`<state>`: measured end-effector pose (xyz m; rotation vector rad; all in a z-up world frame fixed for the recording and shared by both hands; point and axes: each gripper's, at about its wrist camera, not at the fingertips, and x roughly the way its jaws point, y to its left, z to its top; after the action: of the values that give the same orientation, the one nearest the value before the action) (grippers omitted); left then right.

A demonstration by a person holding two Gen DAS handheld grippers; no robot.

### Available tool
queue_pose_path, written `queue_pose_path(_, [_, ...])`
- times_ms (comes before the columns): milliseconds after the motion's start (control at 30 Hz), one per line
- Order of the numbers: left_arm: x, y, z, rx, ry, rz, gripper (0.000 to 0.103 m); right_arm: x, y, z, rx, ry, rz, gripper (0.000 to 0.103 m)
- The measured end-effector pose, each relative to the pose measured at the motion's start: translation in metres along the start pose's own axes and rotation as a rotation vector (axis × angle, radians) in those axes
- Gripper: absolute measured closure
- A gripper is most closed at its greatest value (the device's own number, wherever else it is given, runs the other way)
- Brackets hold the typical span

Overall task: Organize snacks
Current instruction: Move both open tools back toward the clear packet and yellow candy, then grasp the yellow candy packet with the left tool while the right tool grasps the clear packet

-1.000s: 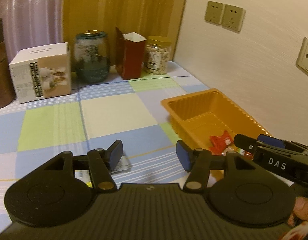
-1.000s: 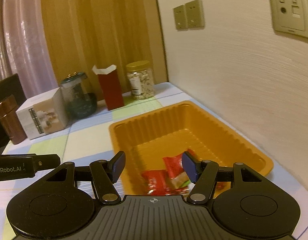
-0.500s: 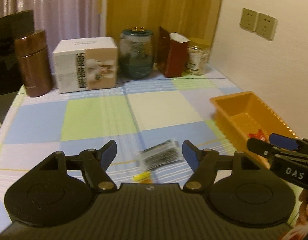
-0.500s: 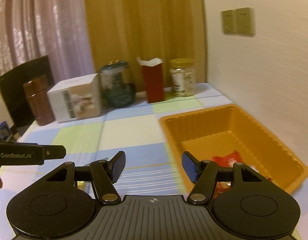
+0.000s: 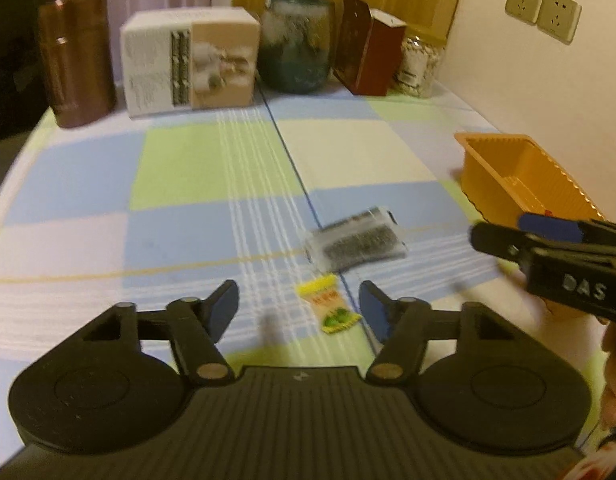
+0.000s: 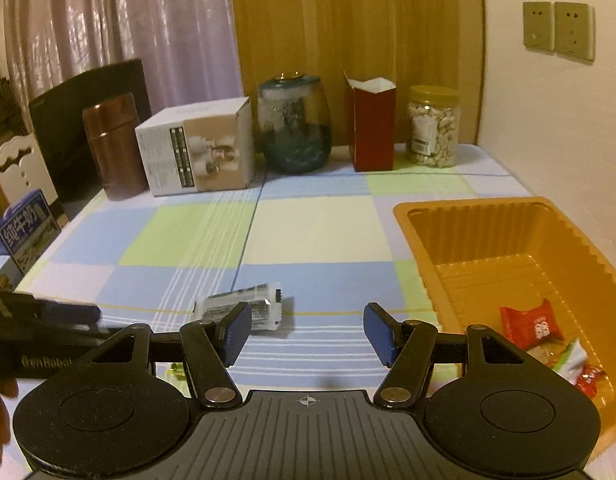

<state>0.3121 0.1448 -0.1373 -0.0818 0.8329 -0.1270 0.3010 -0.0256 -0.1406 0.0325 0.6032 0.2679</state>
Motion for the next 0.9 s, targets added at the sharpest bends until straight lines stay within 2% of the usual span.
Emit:
queue_pose_path(267, [0.029,-0.018,-0.005,0.027,0.031,-0.004,0.058,0.015,-0.013,-0.002,0.021,0.034,-0.005,0.041])
queue_pose_path(333, [0.036,-0.019,-0.006,0.02,0.036,0.005,0.065,0.016,-0.016,-0.003,0.029,0.041,-0.004,0.041])
queue_pose_path(467, [0.046,-0.019,-0.009,0.018,0.052,0.01,0.068,0.018,-0.018,-0.004,0.032,0.043,-0.002,0.041])
queue_pose_path(567, [0.045,-0.02,-0.011,0.067,0.051,0.032,0.079,0.019,-0.019,-0.005,0.035,0.048,0.0,0.041])
queue_pose_path(900, [0.032,0.001,-0.002,0.039,0.031,0.054,0.08,0.028,-0.011,-0.005,-0.003,0.052,0.055,0.041])
